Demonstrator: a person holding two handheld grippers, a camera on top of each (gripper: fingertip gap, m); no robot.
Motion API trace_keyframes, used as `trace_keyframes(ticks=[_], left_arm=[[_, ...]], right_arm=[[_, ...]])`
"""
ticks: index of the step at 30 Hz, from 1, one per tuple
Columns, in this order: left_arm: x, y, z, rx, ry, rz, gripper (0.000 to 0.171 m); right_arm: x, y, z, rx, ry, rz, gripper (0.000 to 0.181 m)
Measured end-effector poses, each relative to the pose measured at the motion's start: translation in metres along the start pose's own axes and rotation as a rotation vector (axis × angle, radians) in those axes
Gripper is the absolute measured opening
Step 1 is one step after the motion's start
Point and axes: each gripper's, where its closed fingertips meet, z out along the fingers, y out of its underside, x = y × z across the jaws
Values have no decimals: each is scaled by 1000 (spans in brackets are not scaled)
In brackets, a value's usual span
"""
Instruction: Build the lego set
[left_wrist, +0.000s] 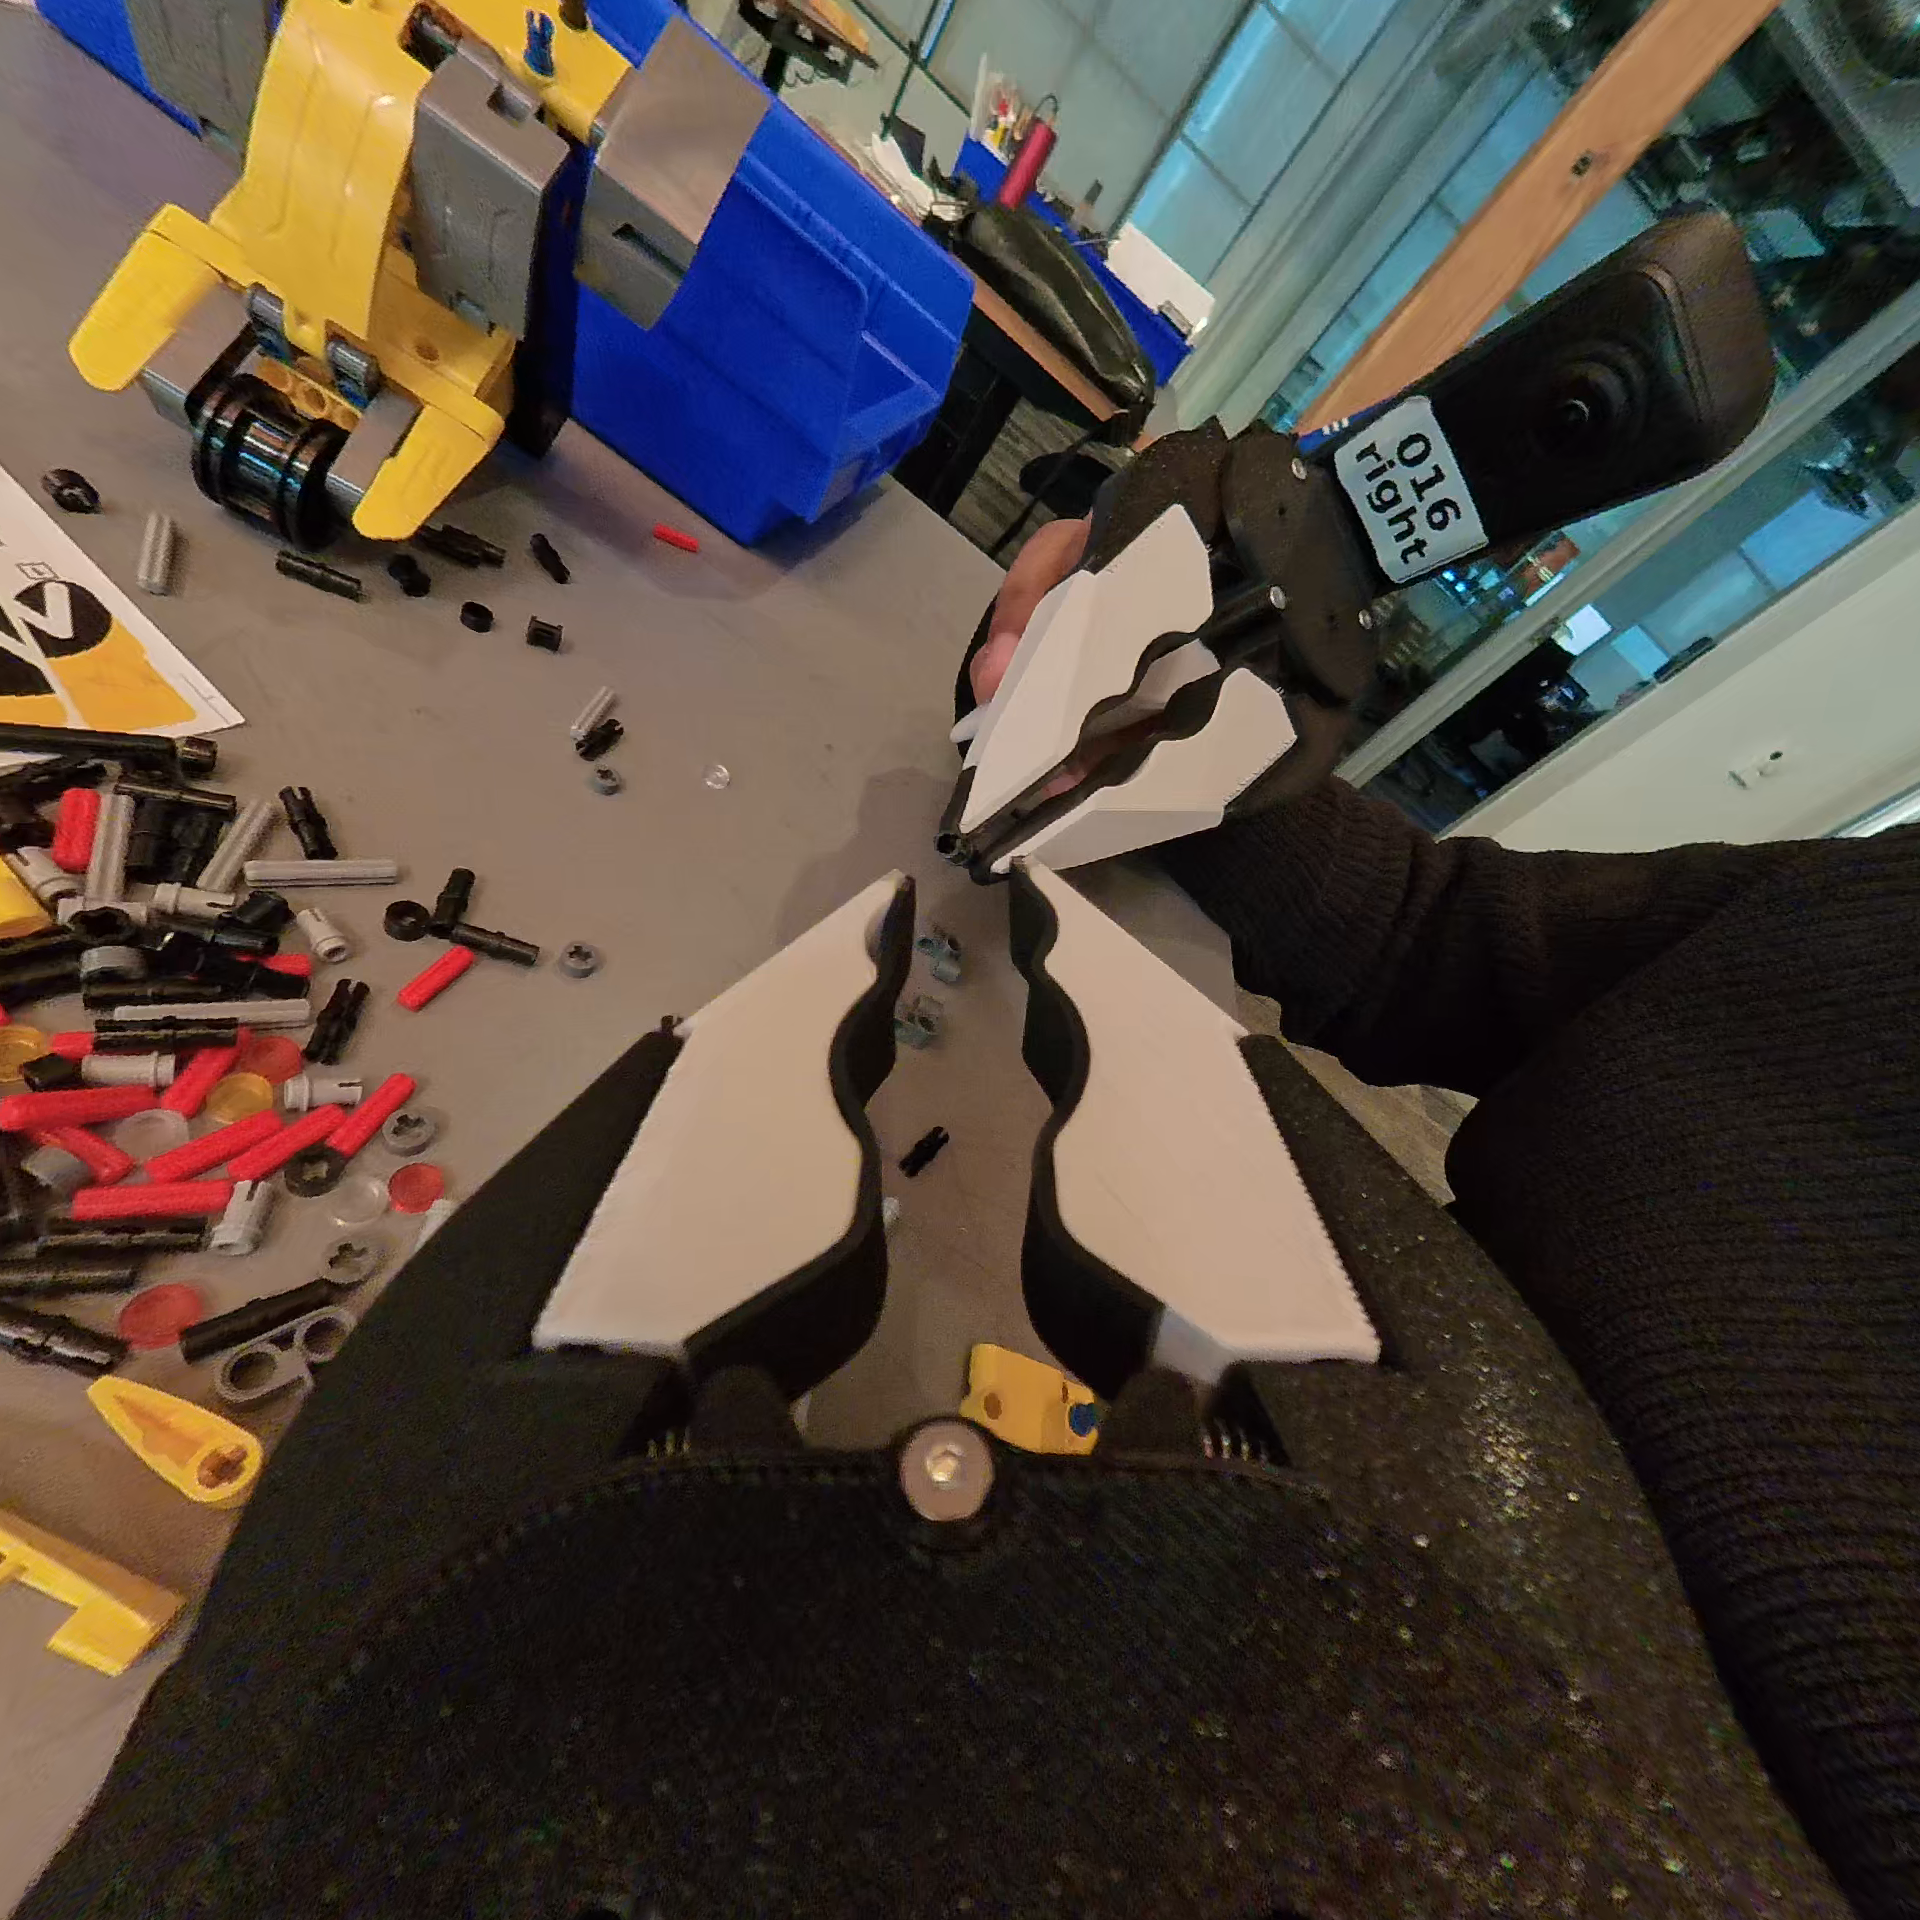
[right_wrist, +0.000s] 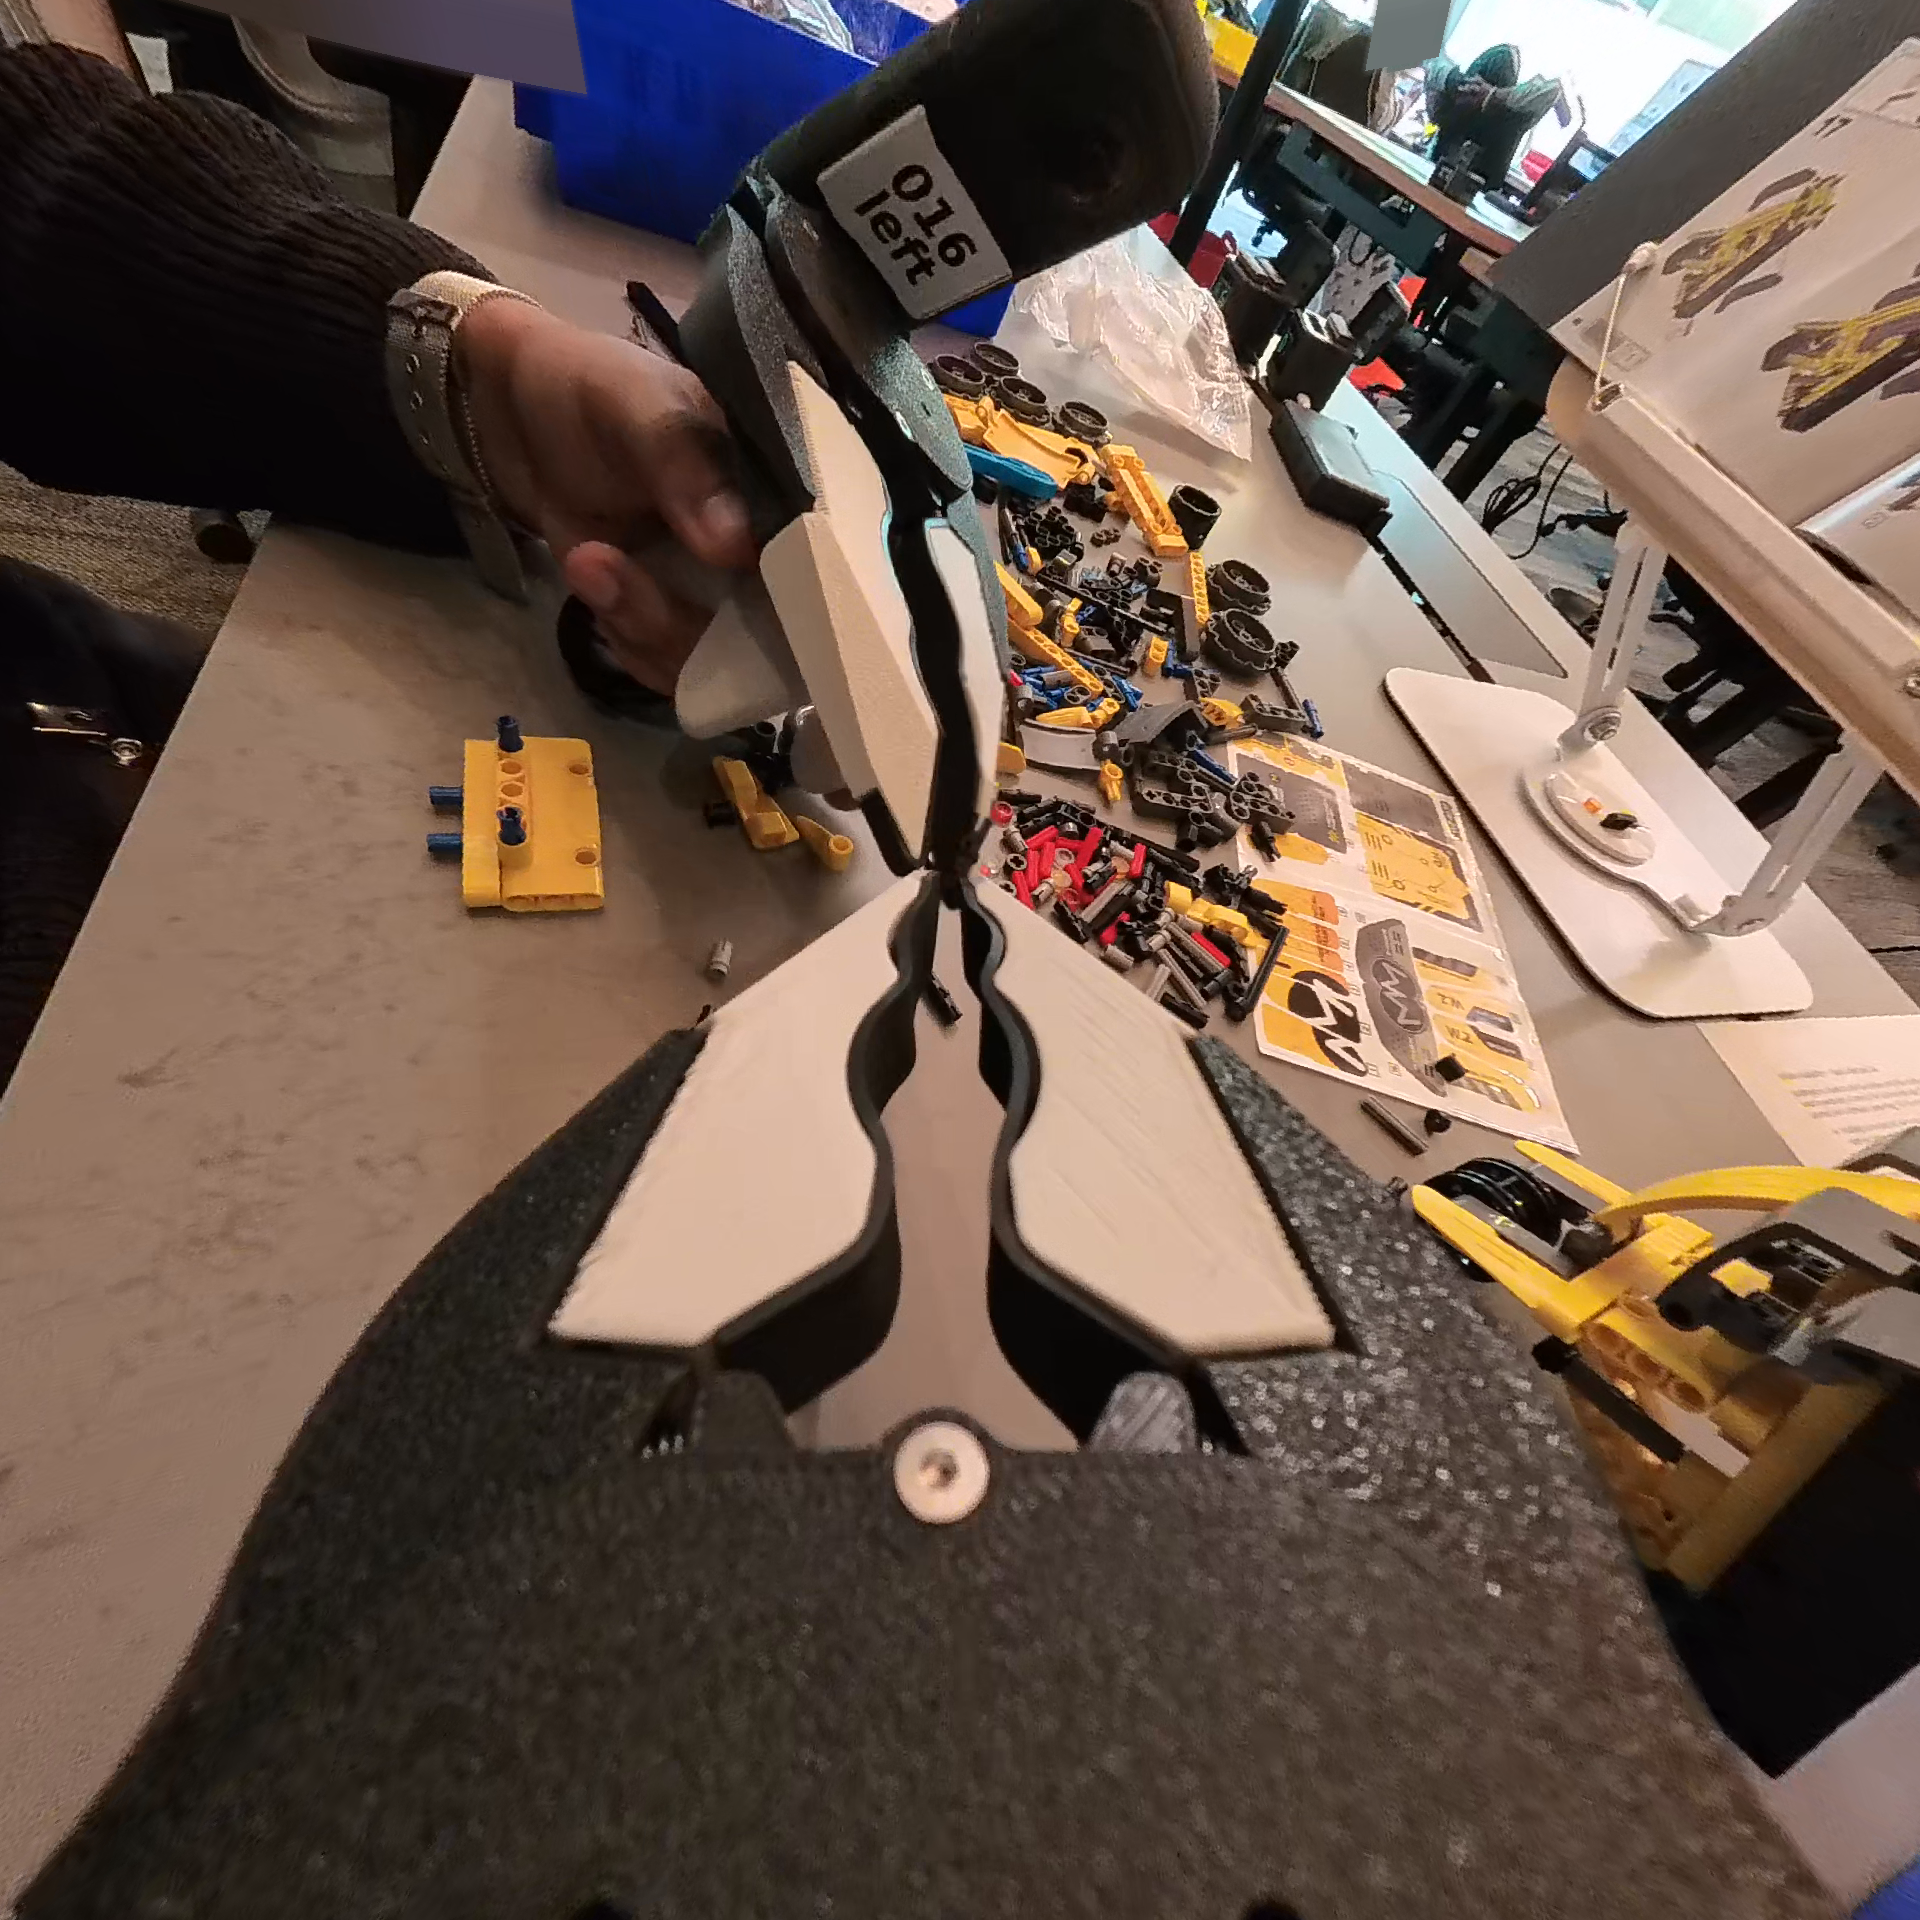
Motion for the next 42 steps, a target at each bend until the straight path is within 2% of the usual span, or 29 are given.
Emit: trace_keyframes(ticks=[4, 15, 21, 29, 36, 39, 42], left_arm=[[3, -2, -1, 8, 12, 8, 0], [2, -4, -3, 22, 16, 1, 0], [3, -6, -5, 37, 37, -20, 23], [4, -9, -7, 52, 41, -12, 28], [3, -12, -9, 63, 23, 9, 31], [-4, -16, -13, 86, -33, 42, 31], [-8, -21, -17, 113, -62, 54, 32]], right_arm=[[1, 0, -1, 1, 8, -4, 3], [2, -2, -3, 10, 14, -6, 3], [3, -2, -4, 10, 19, -5, 3], [8, 2, -5, 2, 29, 15, 3], [25, 32, -8, -82, 42, 95, 3], [23, 61, -6, -206, -13, 153, 3], [18, 66, -7, -232, -72, 196, 3]])
